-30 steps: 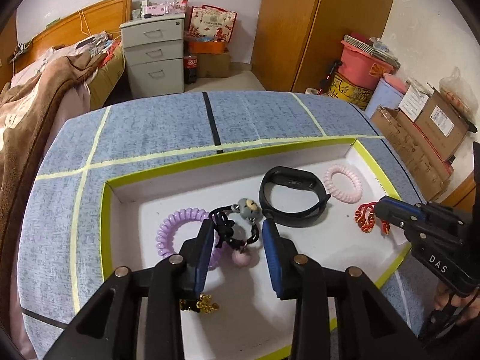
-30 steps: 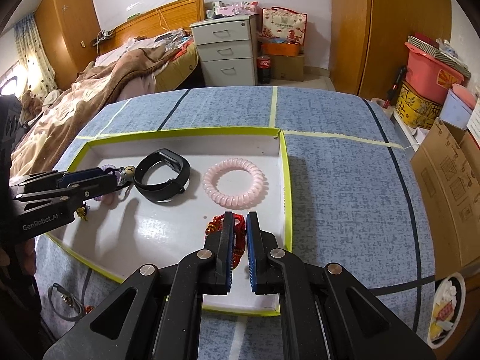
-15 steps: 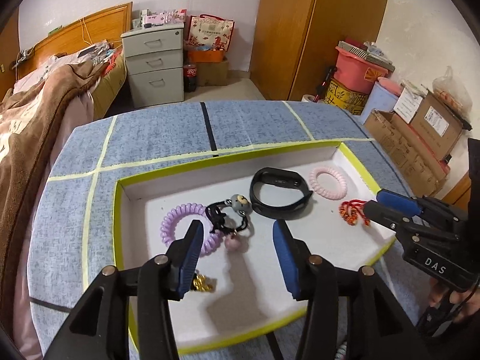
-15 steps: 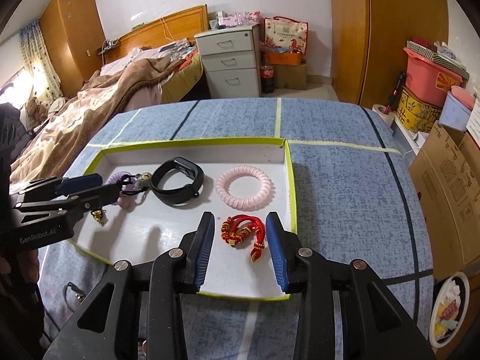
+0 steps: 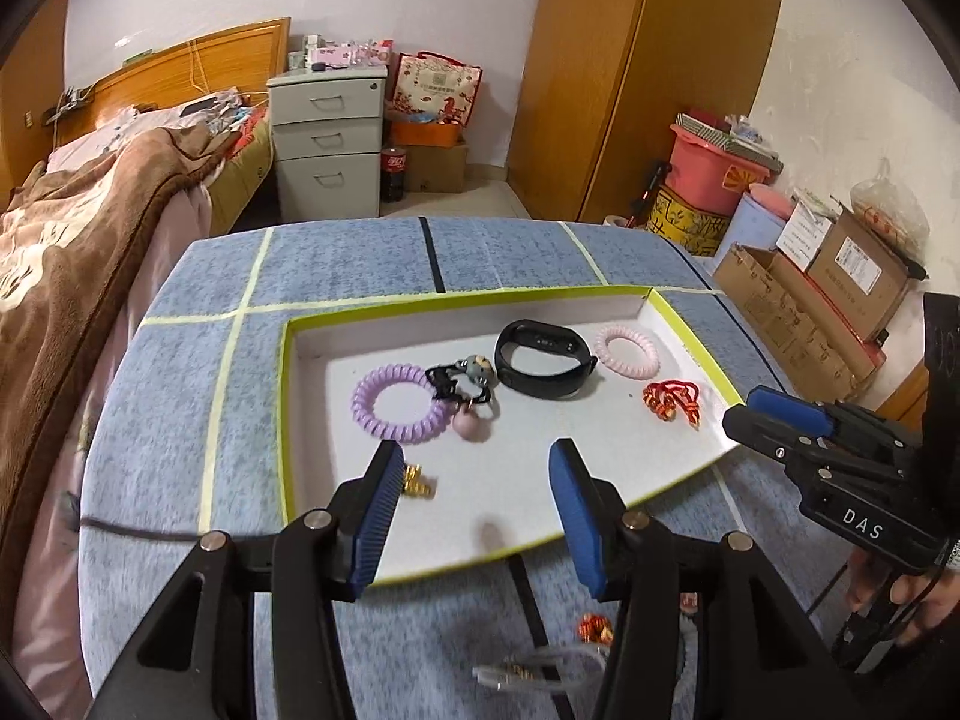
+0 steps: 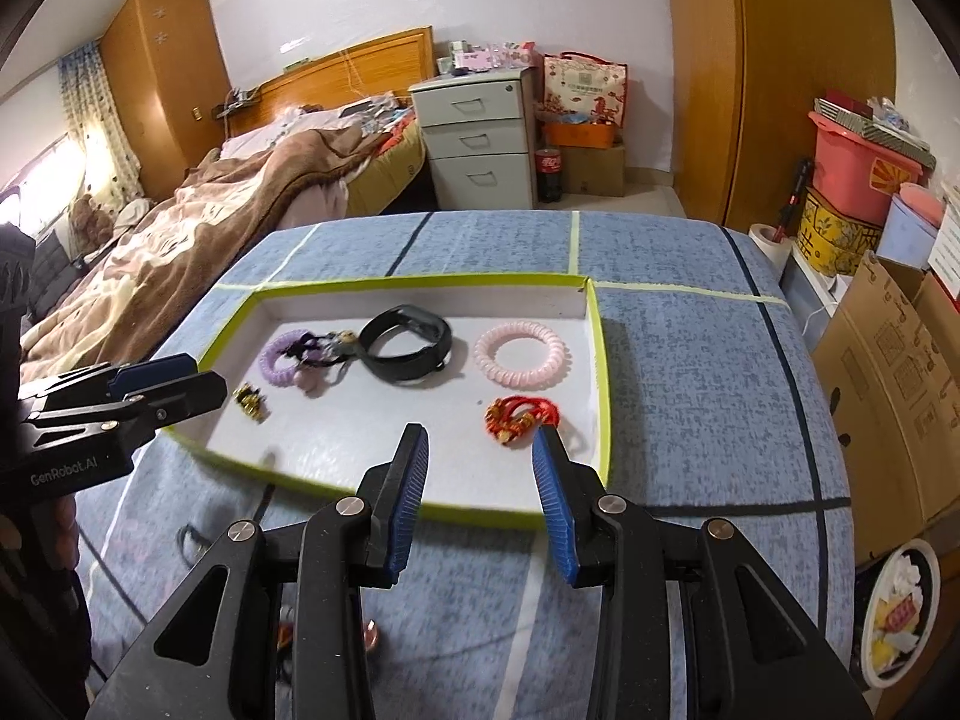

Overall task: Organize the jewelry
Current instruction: 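Lift both open tools out of the green box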

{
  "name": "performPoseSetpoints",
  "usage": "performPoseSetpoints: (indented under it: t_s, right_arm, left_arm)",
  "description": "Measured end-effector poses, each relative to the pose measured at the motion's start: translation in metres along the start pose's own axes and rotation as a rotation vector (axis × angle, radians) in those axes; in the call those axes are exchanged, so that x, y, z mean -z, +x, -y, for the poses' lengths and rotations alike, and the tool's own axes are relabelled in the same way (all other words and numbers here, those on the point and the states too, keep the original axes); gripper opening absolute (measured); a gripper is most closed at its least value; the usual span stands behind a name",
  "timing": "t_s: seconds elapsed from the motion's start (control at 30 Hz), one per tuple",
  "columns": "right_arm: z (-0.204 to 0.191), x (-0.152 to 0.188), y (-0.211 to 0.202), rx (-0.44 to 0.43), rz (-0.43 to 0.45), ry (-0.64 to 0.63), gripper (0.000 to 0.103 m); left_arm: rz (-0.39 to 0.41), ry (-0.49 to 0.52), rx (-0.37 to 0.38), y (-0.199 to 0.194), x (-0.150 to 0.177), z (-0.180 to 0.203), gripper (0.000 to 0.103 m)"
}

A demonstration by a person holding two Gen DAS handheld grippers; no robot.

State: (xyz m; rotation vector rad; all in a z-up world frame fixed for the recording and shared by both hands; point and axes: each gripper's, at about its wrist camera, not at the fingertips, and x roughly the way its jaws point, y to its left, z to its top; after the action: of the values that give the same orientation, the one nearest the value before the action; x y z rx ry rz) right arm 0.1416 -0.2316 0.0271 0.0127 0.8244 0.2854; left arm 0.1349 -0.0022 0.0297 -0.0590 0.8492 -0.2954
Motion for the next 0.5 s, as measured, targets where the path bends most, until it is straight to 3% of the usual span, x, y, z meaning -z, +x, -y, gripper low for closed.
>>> performPoseSetpoints:
  t_s: [0.4,0.5]
  right_arm:
    - [-0.022,0.046,-0.016,-0.116,-0.054,-0.039,0.037]
    - [-0.029,0.051,-0.010,-0.144,-0.082,-0.064,0.037]
  left_arm:
    - [0.006,-0.057,-0.026,-0.024,0.043,-0.014,0.053]
    - [0.001,-0.083,-0.002,-0.027,0.054,-0.019,0.053]
